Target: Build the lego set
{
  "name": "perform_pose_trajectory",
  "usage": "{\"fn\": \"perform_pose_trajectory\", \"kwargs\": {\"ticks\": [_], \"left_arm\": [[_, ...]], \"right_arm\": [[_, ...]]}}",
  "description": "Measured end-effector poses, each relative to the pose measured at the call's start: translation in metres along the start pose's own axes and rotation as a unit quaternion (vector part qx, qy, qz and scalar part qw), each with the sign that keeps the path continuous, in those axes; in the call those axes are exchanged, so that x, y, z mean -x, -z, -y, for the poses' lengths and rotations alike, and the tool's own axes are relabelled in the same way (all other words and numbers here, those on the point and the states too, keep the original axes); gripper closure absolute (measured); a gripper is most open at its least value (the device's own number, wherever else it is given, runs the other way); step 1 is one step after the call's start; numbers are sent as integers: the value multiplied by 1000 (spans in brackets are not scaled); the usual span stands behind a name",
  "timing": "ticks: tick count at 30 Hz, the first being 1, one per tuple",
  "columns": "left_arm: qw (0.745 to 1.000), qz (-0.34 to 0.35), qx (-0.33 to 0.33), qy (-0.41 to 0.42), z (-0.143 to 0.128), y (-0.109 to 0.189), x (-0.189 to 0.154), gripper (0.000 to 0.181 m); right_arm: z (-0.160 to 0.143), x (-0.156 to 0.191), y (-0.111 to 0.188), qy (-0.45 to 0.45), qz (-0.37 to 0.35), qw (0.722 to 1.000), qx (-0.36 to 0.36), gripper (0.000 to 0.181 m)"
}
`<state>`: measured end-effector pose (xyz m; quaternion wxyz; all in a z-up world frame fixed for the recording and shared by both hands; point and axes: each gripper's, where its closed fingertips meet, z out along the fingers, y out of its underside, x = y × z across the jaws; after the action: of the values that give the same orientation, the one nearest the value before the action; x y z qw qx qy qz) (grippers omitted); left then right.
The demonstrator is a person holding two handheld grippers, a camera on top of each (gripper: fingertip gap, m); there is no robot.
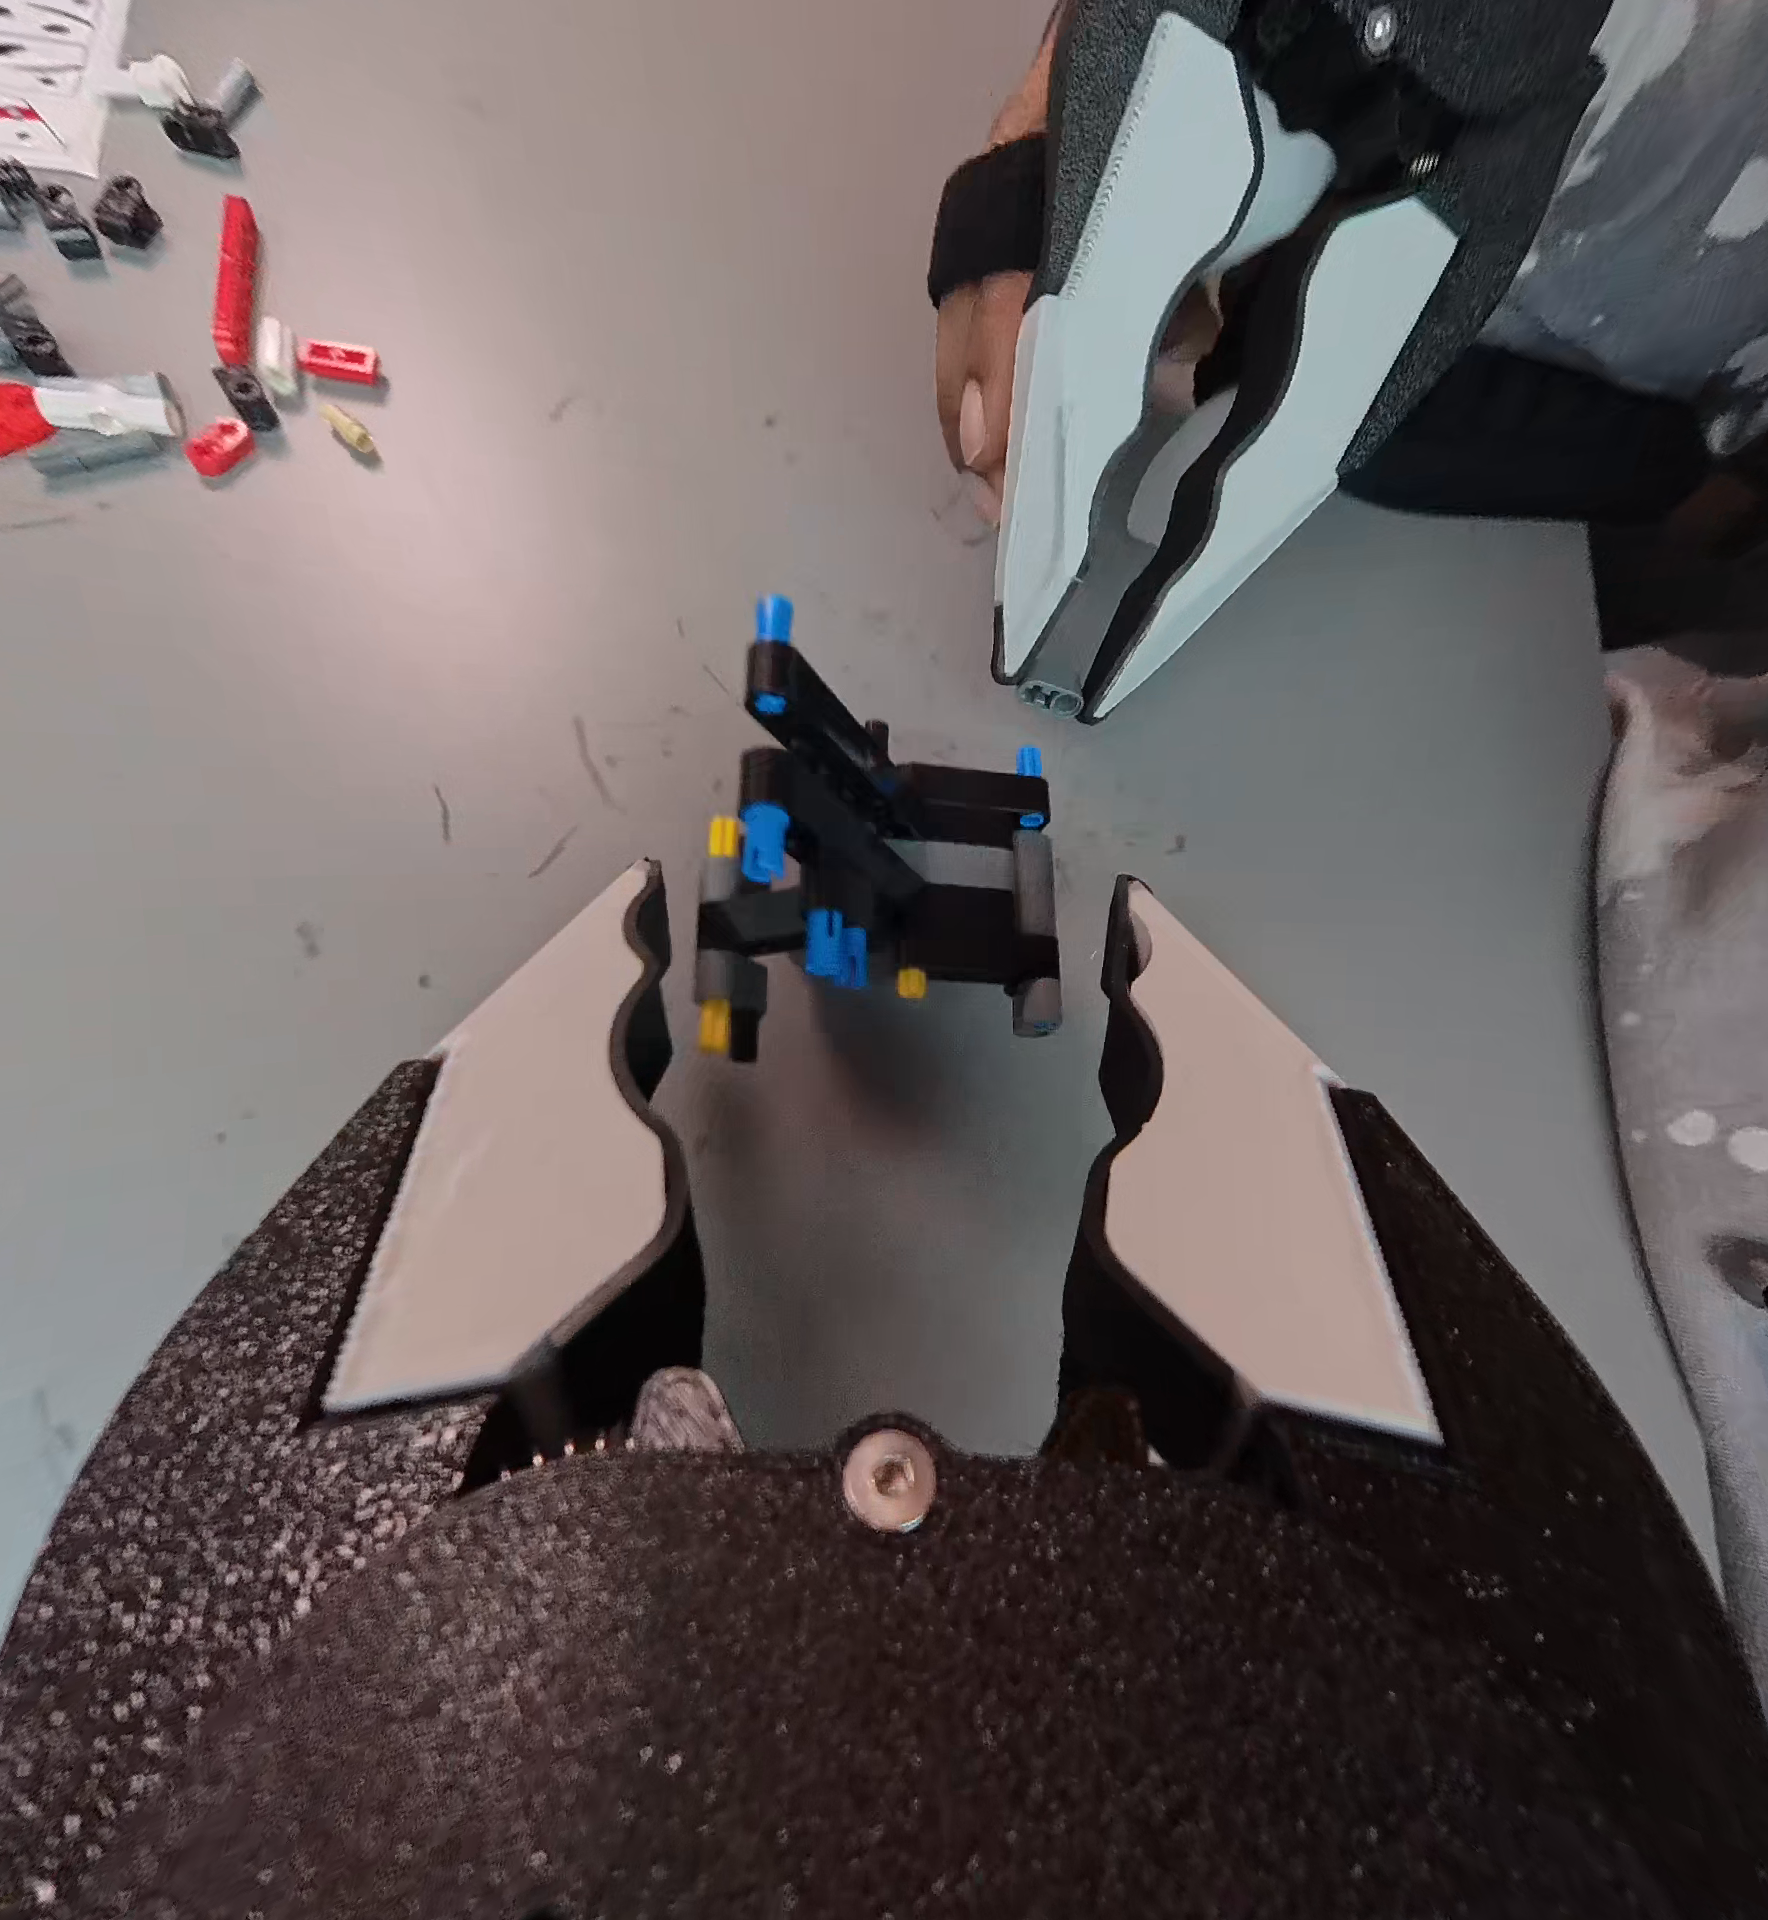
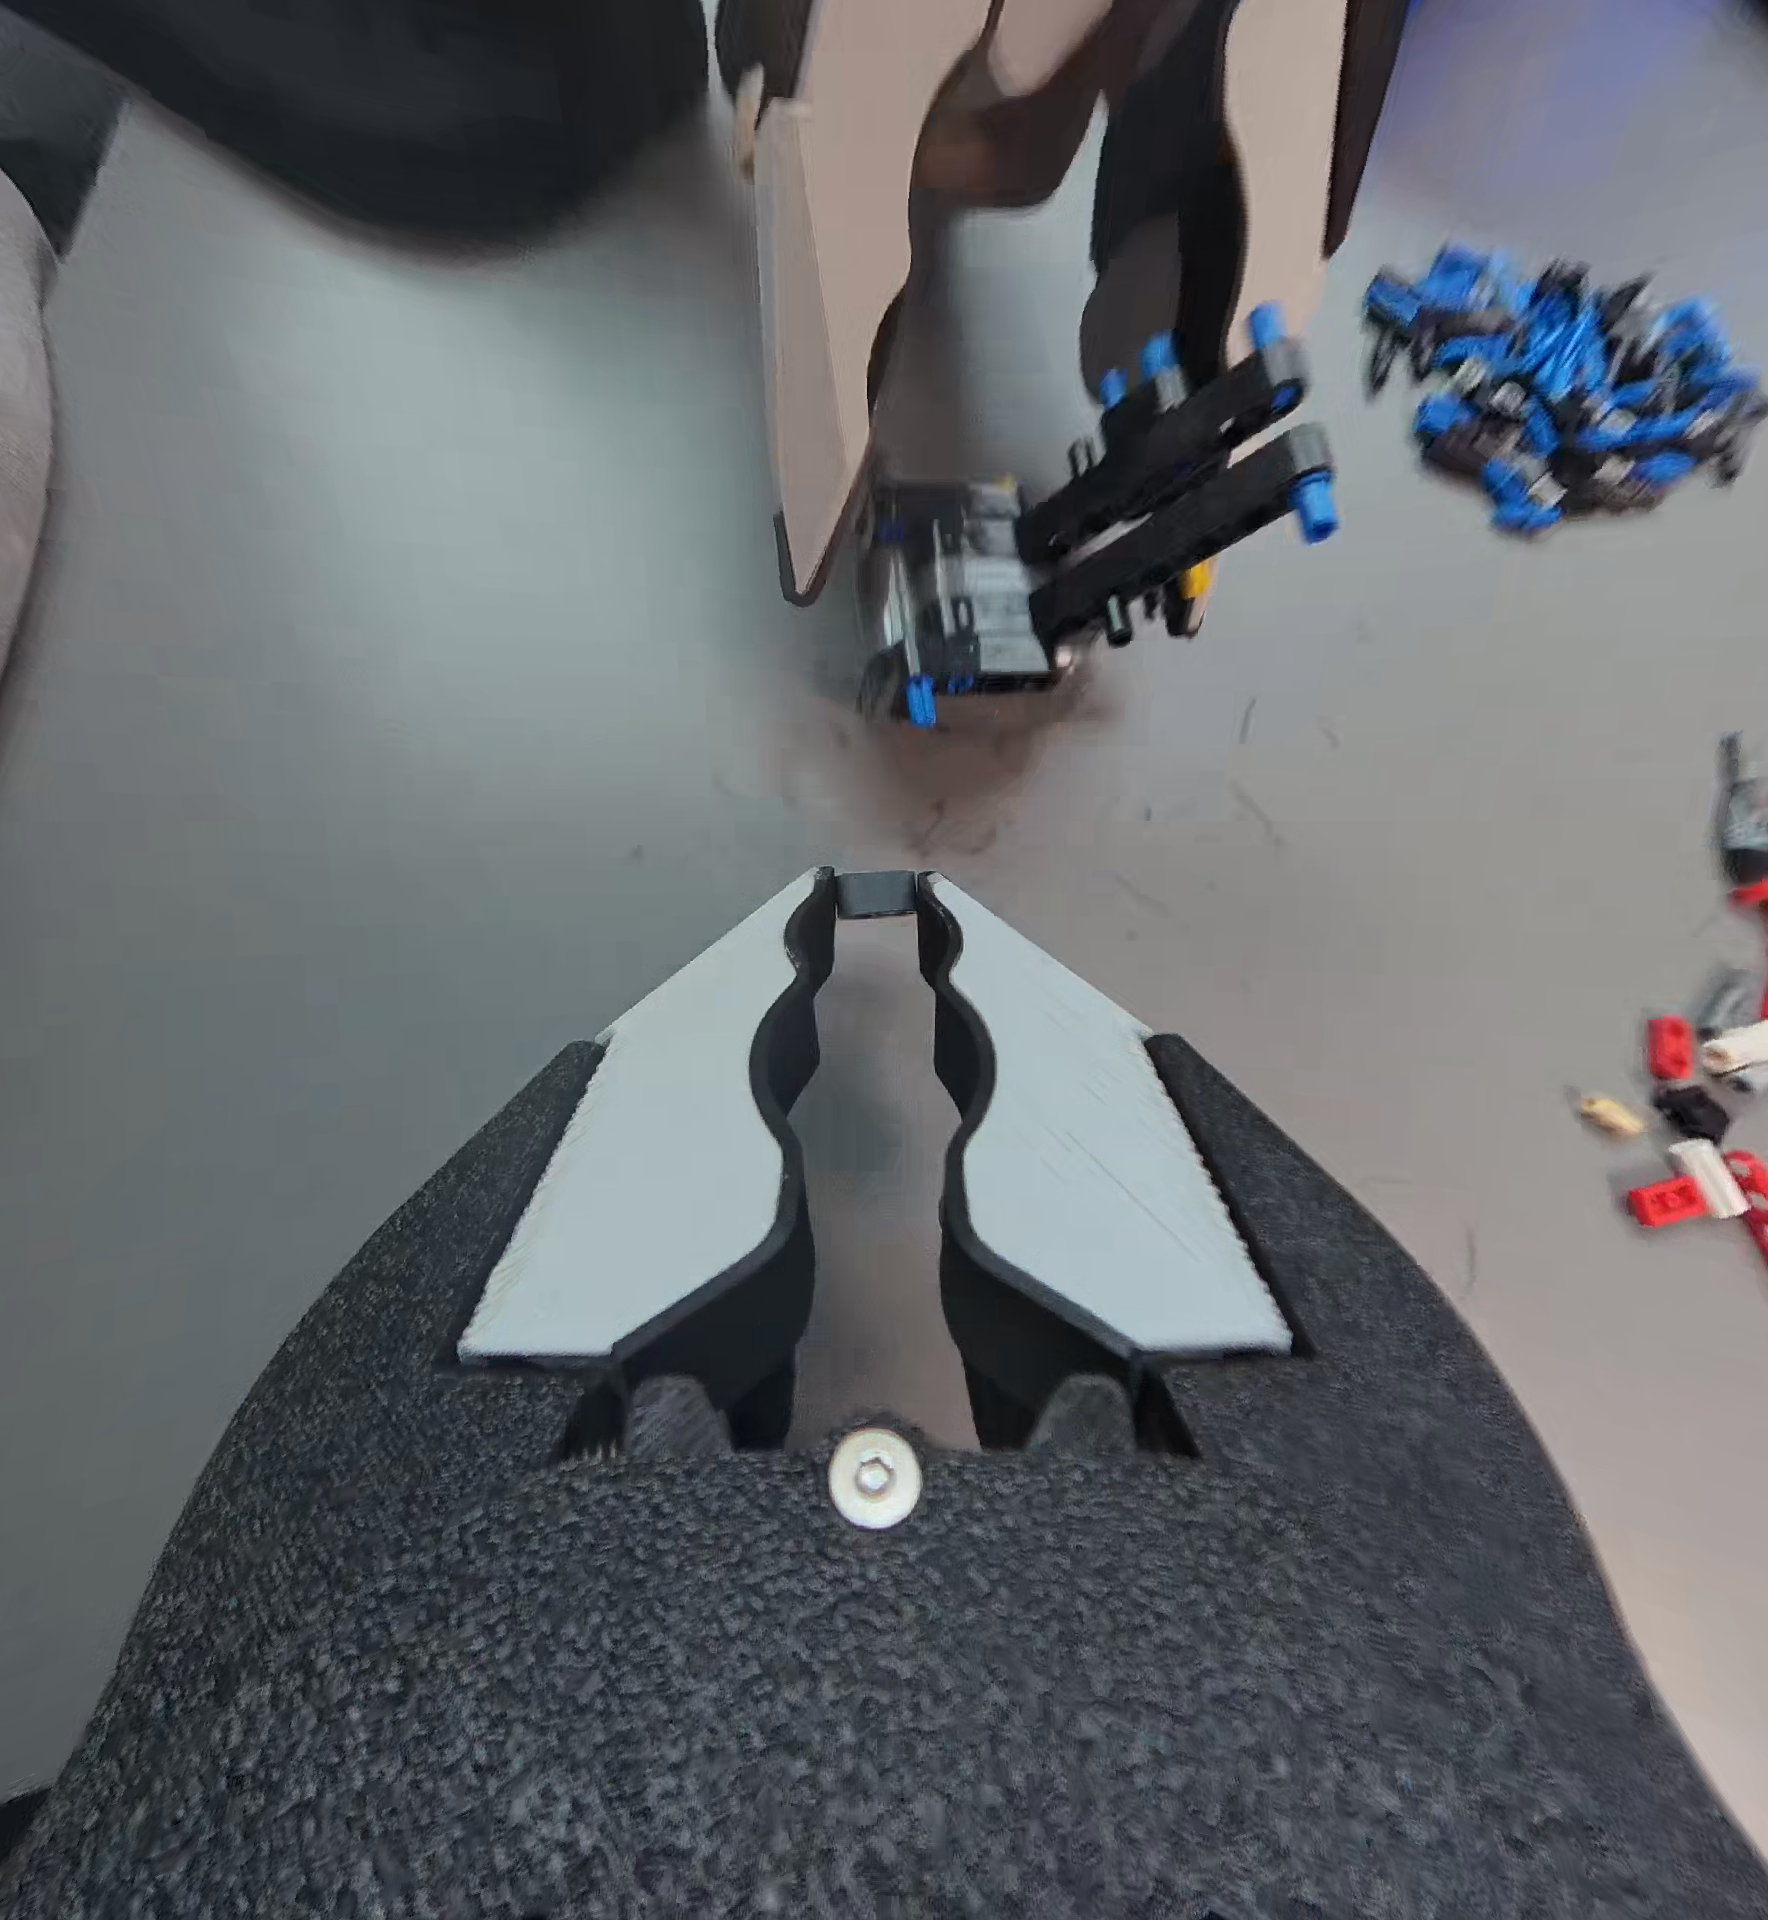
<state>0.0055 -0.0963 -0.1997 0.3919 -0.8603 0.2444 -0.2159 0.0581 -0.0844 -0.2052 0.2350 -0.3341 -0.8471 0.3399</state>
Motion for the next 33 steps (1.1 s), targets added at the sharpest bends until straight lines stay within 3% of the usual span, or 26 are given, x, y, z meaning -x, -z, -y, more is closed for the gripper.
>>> {"fn": "perform_pose_trajectory", "kwargs": {"ticks": [1,5,7,9,14,24,27,30,33], "left_arm": [[1000,-3,-23,11,8,7,1,97],[983,-28,-165,77,53,49,1,117],[961,-68,-243,112,77,66,-8,134],[947,-97,-277,132,90,69,-18,143],[951,-109,-256,135,94,47,-34,157],[959,-83,-241,121,95,41,-38,174],[965,-76,-239,81,95,43,-42,174],[964,-83,-252,-14,95,48,-57,174],[959,-91,-259,-71,95,48,-70,174]], "right_arm": [[13,-5,6,11,-19,999,-43,166],[57,-33,40,69,-141,975,-159,166],[70,-43,52,100,-205,957,-181,166],[80,-45,57,130,-246,941,-195,166],[94,-45,56,200,-317,911,-172,166],[103,-36,52,246,-334,897,-150,166],[104,-33,53,214,-302,912,-177,165],[109,-15,63,65,-138,950,-273,163],[113,-9,77,-54,-16,939,-340,164]]}}
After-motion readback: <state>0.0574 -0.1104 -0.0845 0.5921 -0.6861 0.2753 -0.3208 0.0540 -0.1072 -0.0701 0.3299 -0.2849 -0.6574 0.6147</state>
